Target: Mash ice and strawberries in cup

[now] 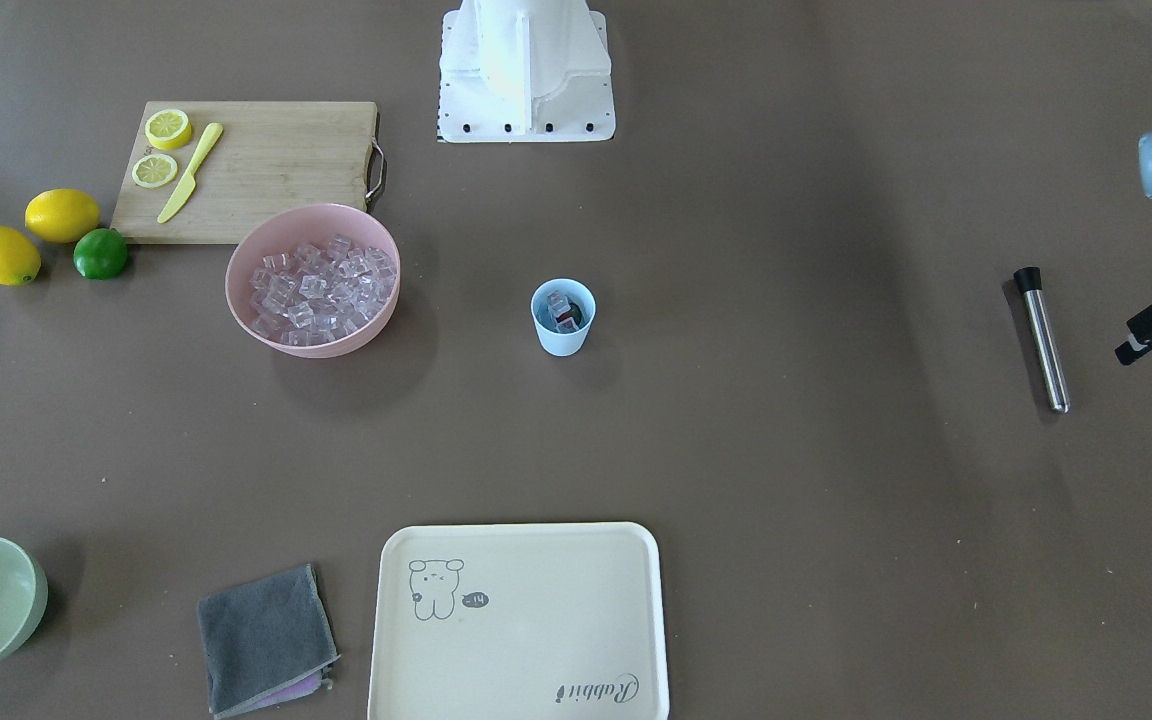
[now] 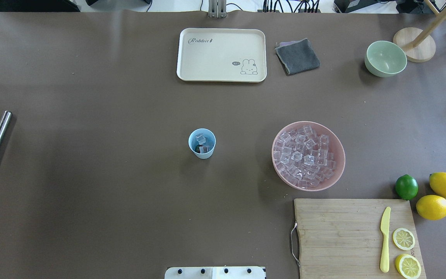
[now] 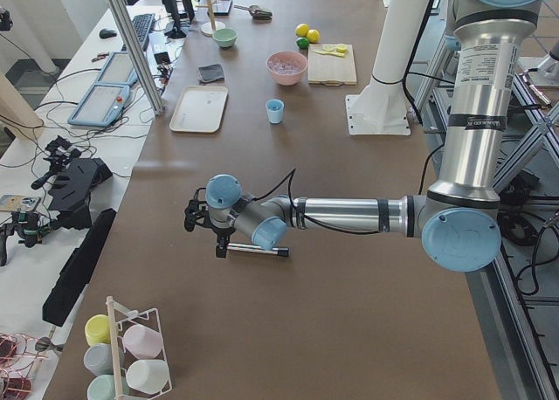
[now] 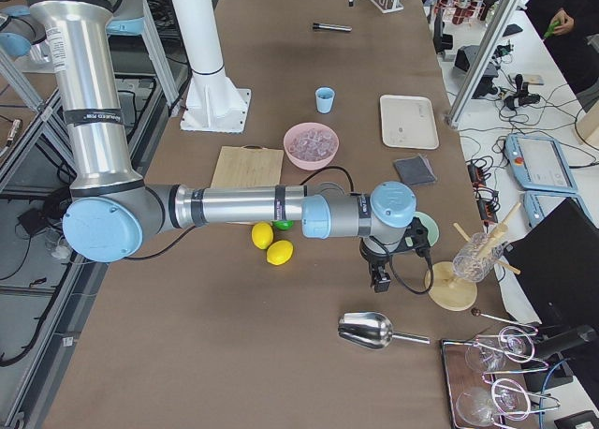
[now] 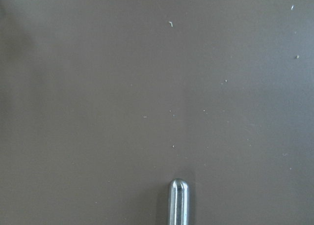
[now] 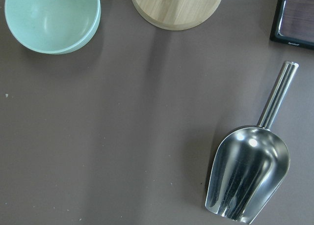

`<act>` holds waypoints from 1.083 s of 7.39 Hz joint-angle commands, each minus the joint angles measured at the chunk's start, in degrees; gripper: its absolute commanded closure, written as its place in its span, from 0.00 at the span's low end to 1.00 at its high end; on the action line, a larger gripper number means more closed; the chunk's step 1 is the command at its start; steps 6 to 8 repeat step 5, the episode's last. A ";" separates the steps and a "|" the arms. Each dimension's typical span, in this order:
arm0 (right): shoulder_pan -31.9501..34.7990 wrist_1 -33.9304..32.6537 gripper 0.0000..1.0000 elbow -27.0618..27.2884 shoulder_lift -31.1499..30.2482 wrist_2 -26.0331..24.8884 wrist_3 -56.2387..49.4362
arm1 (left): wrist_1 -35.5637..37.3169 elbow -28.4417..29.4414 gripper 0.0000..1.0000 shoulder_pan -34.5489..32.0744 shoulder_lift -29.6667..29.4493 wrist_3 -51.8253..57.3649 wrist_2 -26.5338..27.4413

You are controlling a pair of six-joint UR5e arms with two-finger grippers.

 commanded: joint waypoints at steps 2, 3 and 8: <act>-0.21 0.05 0.00 -0.09 -0.63 0.30 0.43 | 18.00 -12.84 0.02 -10.04 0.88 14.04 -1.46; -0.21 0.05 0.00 -0.09 -0.64 0.48 0.43 | 18.14 -13.92 0.02 -11.81 3.59 19.67 -0.76; -0.21 0.05 0.00 -0.09 -0.64 0.57 0.43 | 18.40 -13.93 0.02 -12.70 3.70 21.04 -1.01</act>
